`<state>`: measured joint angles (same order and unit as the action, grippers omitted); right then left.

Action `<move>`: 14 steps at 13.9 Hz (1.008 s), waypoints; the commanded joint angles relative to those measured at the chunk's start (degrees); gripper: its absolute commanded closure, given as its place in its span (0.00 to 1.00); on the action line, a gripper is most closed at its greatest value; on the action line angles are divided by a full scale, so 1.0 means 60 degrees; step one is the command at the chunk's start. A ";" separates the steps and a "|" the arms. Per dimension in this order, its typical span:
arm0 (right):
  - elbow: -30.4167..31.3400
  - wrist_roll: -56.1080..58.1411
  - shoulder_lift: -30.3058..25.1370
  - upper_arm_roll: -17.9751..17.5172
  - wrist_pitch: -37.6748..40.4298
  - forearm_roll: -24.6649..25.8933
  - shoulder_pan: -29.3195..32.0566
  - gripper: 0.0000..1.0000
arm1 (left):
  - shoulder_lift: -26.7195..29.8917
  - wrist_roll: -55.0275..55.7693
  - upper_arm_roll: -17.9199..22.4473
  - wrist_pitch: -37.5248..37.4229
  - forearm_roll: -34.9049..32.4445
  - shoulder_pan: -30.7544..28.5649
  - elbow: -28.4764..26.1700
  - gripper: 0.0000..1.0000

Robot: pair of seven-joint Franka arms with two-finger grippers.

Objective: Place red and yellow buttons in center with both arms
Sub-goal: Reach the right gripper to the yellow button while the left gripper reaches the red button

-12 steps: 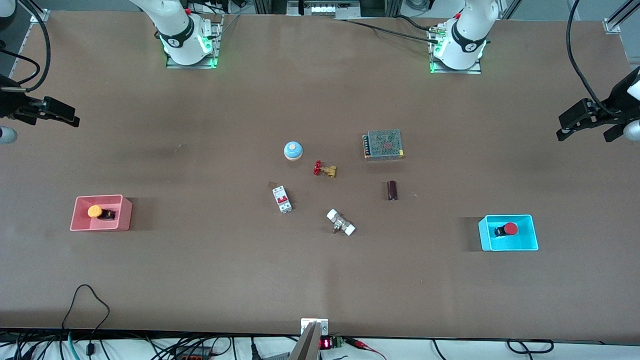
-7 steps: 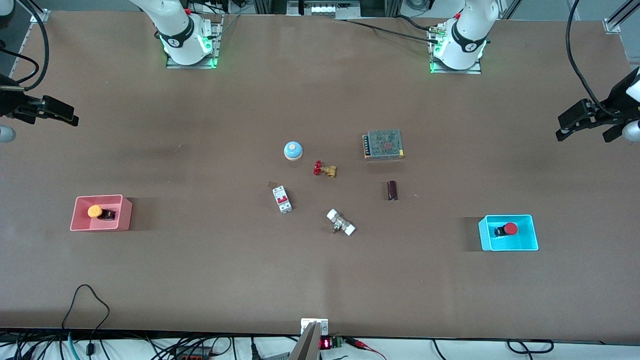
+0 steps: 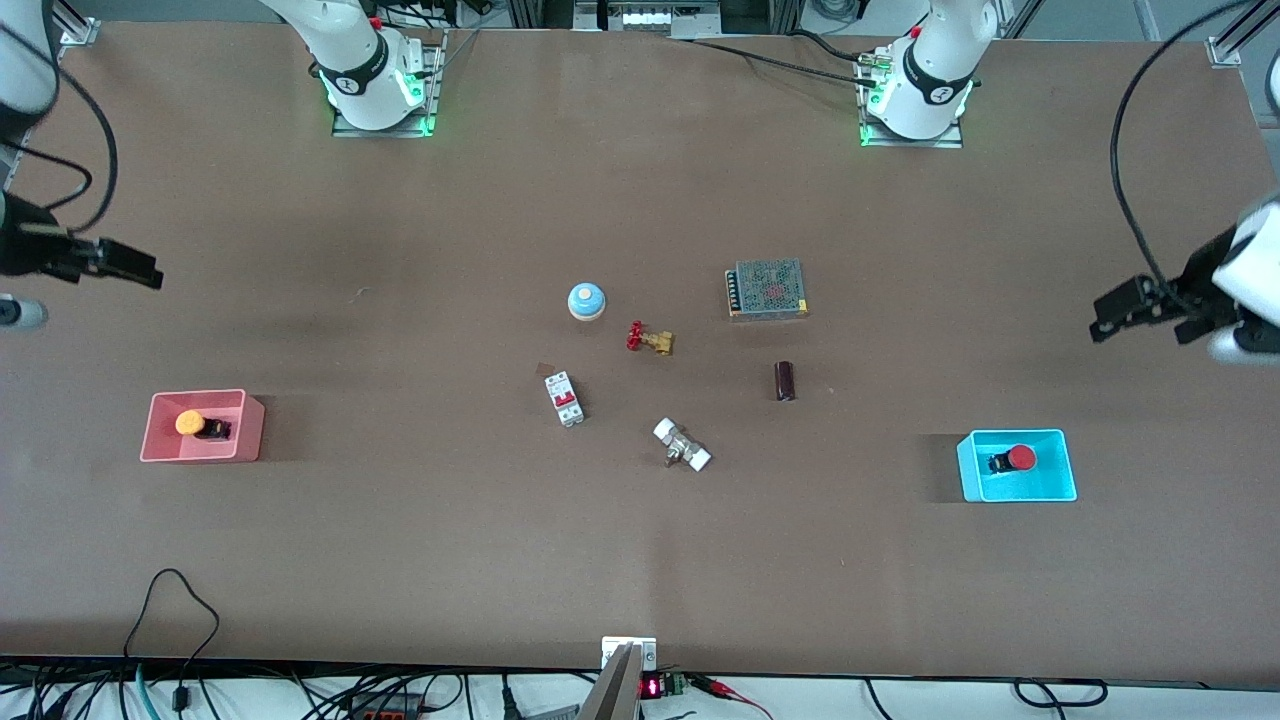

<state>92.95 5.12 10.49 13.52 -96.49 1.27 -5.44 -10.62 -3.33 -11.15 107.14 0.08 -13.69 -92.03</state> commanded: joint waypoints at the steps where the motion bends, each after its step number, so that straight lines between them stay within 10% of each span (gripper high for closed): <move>1: -0.0184 0.0538 0.1119 -0.0056 -0.0863 0.0140 0.0494 0.00 | -0.1054 -0.0456 0.0013 0.0977 -0.0042 -0.0091 0.0163 0.00; 14: -0.0213 0.2076 0.4226 -0.0085 -0.4455 -0.0649 0.1272 0.00 | -0.4440 -0.0442 0.0101 0.3545 -0.1302 -0.0208 0.0236 0.00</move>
<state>92.84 16.03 34.25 13.57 -122.68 -0.32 1.09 -35.45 -5.11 -10.63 128.16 -6.42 -14.43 -91.94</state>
